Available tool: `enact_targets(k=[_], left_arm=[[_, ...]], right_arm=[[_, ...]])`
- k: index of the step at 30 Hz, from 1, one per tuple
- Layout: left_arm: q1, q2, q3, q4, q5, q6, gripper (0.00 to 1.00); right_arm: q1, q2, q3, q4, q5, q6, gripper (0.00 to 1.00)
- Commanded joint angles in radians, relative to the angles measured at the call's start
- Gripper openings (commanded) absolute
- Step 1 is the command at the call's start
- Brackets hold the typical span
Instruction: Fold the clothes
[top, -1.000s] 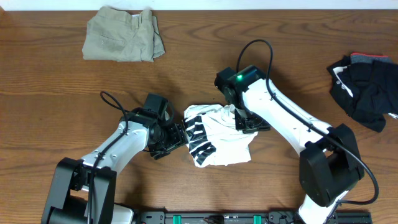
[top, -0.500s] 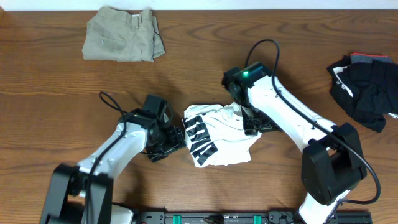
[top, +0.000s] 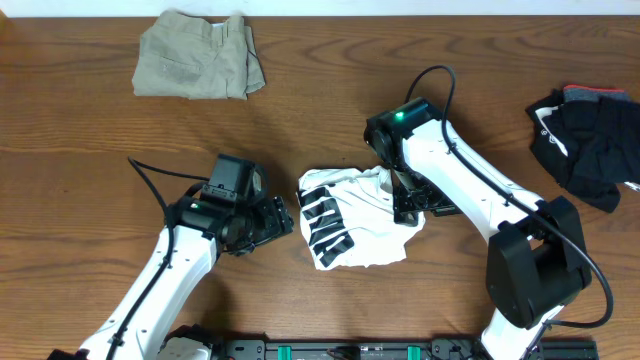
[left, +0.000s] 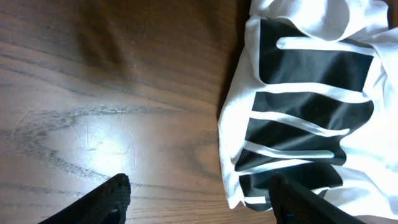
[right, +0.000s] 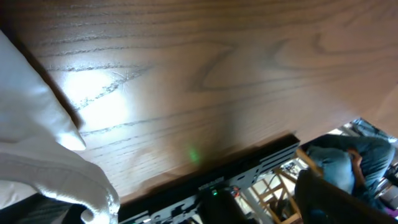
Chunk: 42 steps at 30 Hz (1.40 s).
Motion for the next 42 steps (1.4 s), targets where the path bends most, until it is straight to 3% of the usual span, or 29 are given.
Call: enact_targets(k=[1,10,18,32,42], left_arm=[[-0.005,-0.008,0.025,-0.018,-0.008,0.020,0.73],[-0.121,-0.006,0.025,0.014,-0.008,0.015,0.73],[-0.219,0.030,0.025,0.158,-0.012,-0.088,0.73],[-0.238,0.233,0.025,0.306,0.056,-0.123,0.74],[-0.234,0.278,0.025,0.229,-0.050,-0.157,0.74]], right_arm=[[-0.009,-0.025,0.000,0.019,0.012,0.009,0.99],[-0.101,-0.041,0.003,0.143,-0.033,-0.007,0.99],[-0.142,-0.056,0.004,0.411,-0.494,-0.417,0.98],[-0.099,-0.056,0.001,0.456,-0.559,-0.426,0.92],[-0.038,-0.055,-0.015,0.497,-0.562,-0.394,0.89]])
